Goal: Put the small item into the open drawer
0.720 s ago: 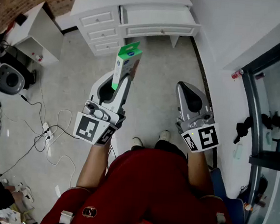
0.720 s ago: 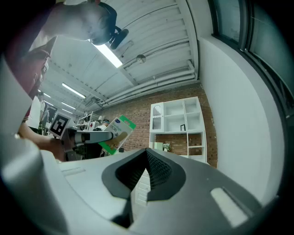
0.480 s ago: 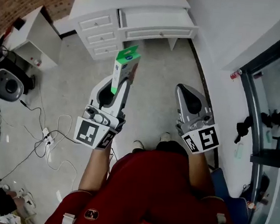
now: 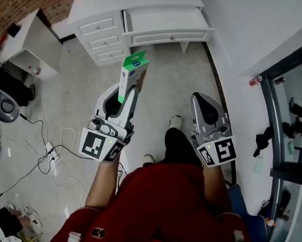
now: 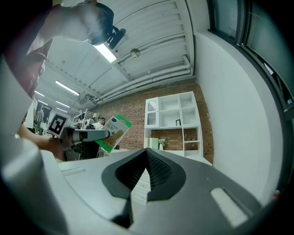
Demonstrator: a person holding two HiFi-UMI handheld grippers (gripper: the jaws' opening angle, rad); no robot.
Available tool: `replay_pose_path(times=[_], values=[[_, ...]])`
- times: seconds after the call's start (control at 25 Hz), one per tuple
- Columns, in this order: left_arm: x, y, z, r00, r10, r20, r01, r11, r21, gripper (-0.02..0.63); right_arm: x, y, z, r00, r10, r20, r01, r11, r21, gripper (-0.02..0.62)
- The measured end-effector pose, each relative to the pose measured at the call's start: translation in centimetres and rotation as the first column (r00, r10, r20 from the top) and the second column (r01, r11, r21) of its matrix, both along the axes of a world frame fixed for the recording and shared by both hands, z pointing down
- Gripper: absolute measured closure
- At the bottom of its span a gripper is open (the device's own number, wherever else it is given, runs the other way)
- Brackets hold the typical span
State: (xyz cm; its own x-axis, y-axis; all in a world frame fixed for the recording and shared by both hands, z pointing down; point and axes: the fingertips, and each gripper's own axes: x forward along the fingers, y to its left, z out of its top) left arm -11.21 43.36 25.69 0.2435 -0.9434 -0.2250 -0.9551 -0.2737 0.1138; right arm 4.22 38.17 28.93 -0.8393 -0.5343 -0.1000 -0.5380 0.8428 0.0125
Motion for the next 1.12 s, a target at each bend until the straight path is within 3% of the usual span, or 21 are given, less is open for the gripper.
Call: replay_pose_path(times=[0.32, 0.68, 1.12], values=[[-2.5, -14.0, 0.6, 0.997, -0.016, 0.074, 0.021, 0.998, -0.059, 0.514, -2.0, -15.3, 1.0, 1.0, 0.01, 0.026, -0.01, 1.0, -0.008, 0.583], [-0.2, -31.9, 1.5, 0.996, -0.008, 0.093, 0.019, 0.992, -0.123, 0.514, 0.0, -32.2, 1.6, 1.0, -0.016, 0.026, 0.017, 0.999, -0.027, 0.583], [-0.4, -45.0, 5.6, 0.992, 0.019, 0.127, 0.011, 0.973, -0.232, 0.514, 1.3, -42.9, 3.1, 0.999, 0.018, 0.05, -0.014, 0.997, -0.075, 0.583]])
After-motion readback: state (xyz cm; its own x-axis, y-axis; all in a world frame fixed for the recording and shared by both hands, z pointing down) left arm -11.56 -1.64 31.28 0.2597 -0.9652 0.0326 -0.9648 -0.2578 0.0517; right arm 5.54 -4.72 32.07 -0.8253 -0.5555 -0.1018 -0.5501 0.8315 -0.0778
